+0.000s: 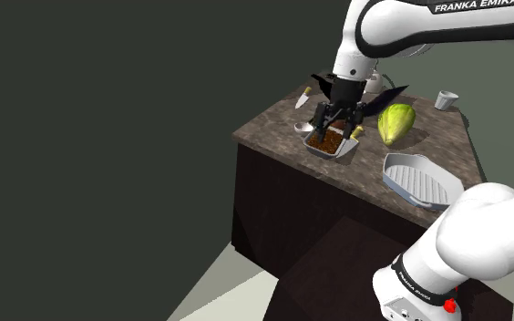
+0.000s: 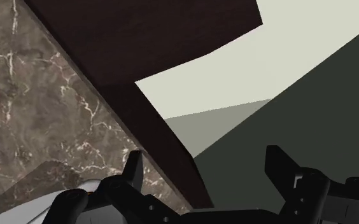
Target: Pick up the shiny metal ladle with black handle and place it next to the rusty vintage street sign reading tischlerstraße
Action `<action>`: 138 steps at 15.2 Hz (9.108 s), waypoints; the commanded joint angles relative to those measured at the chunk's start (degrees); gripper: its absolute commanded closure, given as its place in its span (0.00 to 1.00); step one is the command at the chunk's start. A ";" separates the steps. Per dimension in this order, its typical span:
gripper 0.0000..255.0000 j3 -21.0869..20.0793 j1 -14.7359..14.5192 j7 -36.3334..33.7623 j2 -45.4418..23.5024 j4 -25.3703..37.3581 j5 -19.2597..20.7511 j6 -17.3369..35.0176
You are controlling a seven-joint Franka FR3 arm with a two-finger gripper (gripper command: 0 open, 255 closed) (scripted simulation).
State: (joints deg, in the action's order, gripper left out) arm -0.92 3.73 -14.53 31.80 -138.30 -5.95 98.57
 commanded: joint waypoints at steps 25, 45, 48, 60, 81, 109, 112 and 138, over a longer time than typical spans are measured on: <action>0.00 6.74 11.96 -25.33 -41.84 25.38 3.91 29.25; 0.00 9.82 15.38 -30.78 -55.32 34.71 2.35 36.59; 0.00 9.82 15.38 -30.78 -55.32 34.71 2.35 36.59; 1.00 9.92 15.31 -30.87 -54.53 35.17 2.52 35.34; 1.00 10.48 15.00 -31.56 -48.71 43.46 3.81 21.30; 1.00 10.87 25.83 -22.67 -77.00 86.59 -1.67 6.25; 1.00 10.88 25.57 -22.52 -76.56 83.50 -1.69 8.88; 0.00 10.61 24.97 -21.87 -77.86 73.63 -2.15 19.97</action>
State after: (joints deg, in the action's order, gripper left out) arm 9.69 28.69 -36.41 -46.06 -64.67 -8.10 118.53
